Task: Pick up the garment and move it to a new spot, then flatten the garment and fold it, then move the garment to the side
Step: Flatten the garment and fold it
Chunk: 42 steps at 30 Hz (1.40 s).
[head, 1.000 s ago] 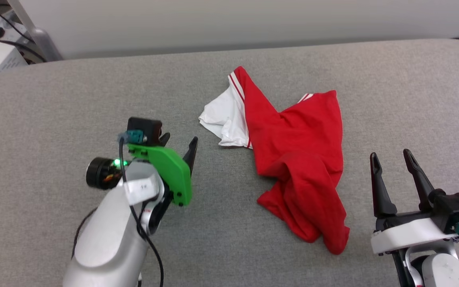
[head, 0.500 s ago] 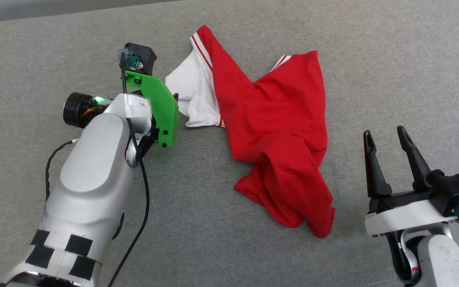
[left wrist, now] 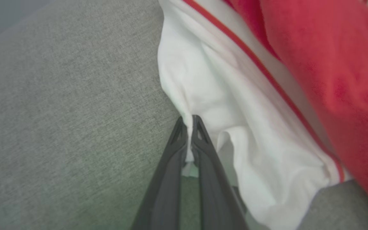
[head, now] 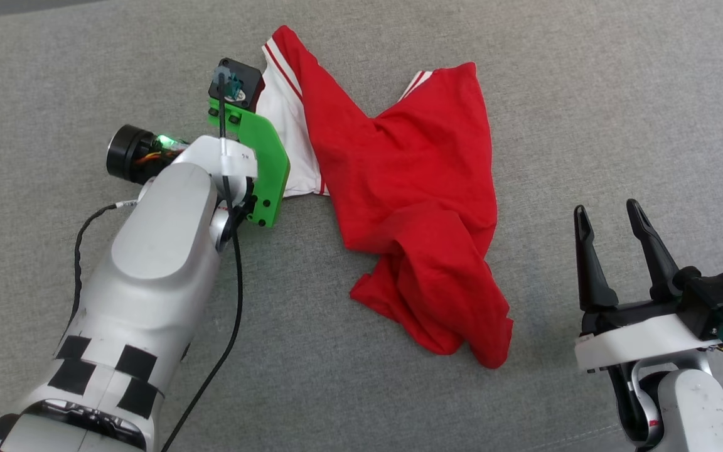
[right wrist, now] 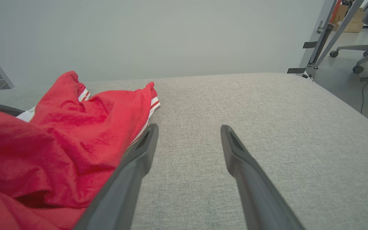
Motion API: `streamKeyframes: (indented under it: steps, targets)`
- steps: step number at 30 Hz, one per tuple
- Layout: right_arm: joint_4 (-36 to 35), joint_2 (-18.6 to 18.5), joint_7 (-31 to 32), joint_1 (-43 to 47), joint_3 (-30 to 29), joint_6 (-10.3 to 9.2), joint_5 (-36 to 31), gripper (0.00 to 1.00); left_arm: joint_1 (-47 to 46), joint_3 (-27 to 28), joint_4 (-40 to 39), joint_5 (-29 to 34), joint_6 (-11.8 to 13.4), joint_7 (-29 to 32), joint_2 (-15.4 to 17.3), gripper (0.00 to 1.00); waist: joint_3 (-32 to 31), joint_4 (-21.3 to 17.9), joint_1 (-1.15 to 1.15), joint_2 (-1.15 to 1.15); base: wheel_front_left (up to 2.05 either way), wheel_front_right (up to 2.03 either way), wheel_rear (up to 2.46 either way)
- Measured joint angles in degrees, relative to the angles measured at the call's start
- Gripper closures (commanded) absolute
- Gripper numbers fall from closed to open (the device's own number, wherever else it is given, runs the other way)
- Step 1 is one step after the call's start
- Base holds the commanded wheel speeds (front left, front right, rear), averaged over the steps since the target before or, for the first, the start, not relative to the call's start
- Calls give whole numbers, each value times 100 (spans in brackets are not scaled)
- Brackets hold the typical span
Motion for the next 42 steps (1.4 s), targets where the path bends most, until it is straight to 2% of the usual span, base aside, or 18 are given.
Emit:
streamKeyframes:
  steps: [7, 11, 22, 25, 29, 30, 31, 32, 35, 42]
  targets:
    - [64, 0, 0, 45, -130, 0, -45, 0, 542, 227, -88, -203, 123, -804, 54, 100, -366, 178, 0, 0, 0, 0, 0]
    - [159, 2, 1, 171, -124, 0, -99, 0, 890, 343, -443, -322, 179, -1066, 252, 100, -617, 348, 0, 0, 0, 0, 0]
    - [315, 2, 1, 315, -172, 0, -105, 0, 2056, 927, -1645, -653, 419, -958, 1355, 100, -1216, 884, -1, 0, 0, 0, 0]
    - [356, 4, 1, 361, -165, 0, -149, 0, 2375, 1016, -1828, -751, 417, -934, 1501, 100, -1319, 1013, -1, 0, 0, 0, 0]
    - [406, 3, 0, 381, -172, 0, -204, 0, 2746, 1026, -1918, -837, 402, -943, 1538, 100, -1431, 1140, -1, 0, 0, 0, 0]
    - [409, 3, 0, 381, -175, 0, -208, 0, 2807, 1014, -1913, -844, 402, -959, 1539, 65, -1445, 1162, -1, 0, 0, 0, 0]
    - [411, 2, 0, 381, -177, 0, -224, 0, 2875, 989, -1906, -836, 402, -1010, 1547, 19, -1460, 1187, -1, 0, 0, 0, 0]
    - [413, 3, 0, 381, -182, 0, -245, 0, 2925, 965, -1904, -812, 407, -1096, 1550, 0, -1473, 1209, -1, 0, 0, 0, 0]
    - [414, 3, 0, 381, -213, 0, -259, 0, 2981, 962, -1931, -784, 420, -1489, 1517, 0, -1500, 1262, -1, 0, 0, 0, 0]
    - [388, 4, 0, 394, -356, 0, -297, 0, 3151, 929, -2318, -677, 439, -2938, 1214, 0, -1605, 1399, -1, 0, 0, 0, 0]
